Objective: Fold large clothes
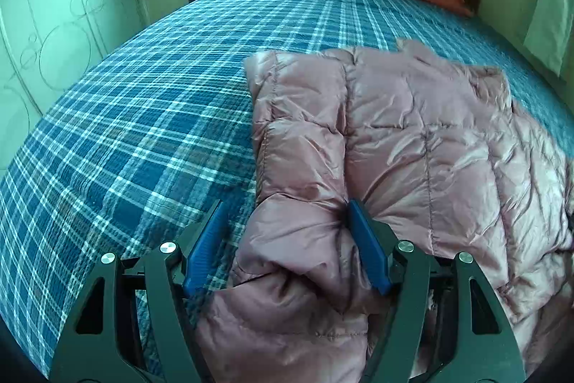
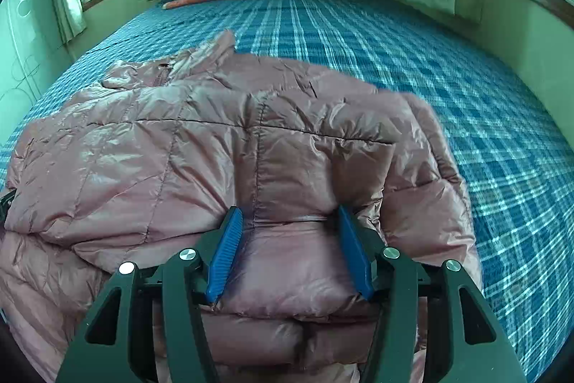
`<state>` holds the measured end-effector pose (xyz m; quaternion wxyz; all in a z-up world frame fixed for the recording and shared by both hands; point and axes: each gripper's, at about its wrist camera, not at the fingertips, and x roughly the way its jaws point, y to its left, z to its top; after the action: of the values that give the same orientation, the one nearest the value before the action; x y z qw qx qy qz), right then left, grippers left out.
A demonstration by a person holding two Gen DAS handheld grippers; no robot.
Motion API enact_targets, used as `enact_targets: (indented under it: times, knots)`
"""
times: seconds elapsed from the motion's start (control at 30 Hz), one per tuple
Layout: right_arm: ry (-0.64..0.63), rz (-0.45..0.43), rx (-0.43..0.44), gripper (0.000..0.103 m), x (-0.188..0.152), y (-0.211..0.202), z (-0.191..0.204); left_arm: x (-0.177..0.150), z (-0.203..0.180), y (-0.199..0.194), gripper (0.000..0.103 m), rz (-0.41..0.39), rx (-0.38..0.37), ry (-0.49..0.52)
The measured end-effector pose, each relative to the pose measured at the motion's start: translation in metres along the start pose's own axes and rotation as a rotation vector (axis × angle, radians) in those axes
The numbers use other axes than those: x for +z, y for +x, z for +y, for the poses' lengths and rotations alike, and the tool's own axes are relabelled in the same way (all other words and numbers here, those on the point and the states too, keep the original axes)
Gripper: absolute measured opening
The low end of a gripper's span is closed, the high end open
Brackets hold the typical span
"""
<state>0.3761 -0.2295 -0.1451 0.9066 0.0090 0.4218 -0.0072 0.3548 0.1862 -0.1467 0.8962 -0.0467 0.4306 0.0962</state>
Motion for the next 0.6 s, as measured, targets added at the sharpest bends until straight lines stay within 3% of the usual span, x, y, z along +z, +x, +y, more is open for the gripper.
enact_targets:
  times: [0.1,0.27,0.43,0.6]
  knots:
    - [0.047,0.006,0.04,0.055,0.002,-0.016,-0.009,-0.001,0.01,-0.023,0.069,-0.014,-0.022,-0.016]
    - [0.094,-0.015,0.055,0.058,-0.026,-0.068,-0.038,-0.034,0.047,-0.072,0.069,-0.018,-0.043,-0.047]
    - [0.156,0.018,0.027,0.059,-0.08,-0.116,-0.082,-0.088,0.103,-0.116,0.069,0.026,-0.079,-0.165]
    - [0.244,0.05,-0.004,0.059,-0.149,-0.157,-0.124,-0.15,0.147,-0.16,0.069,0.035,-0.052,-0.261]
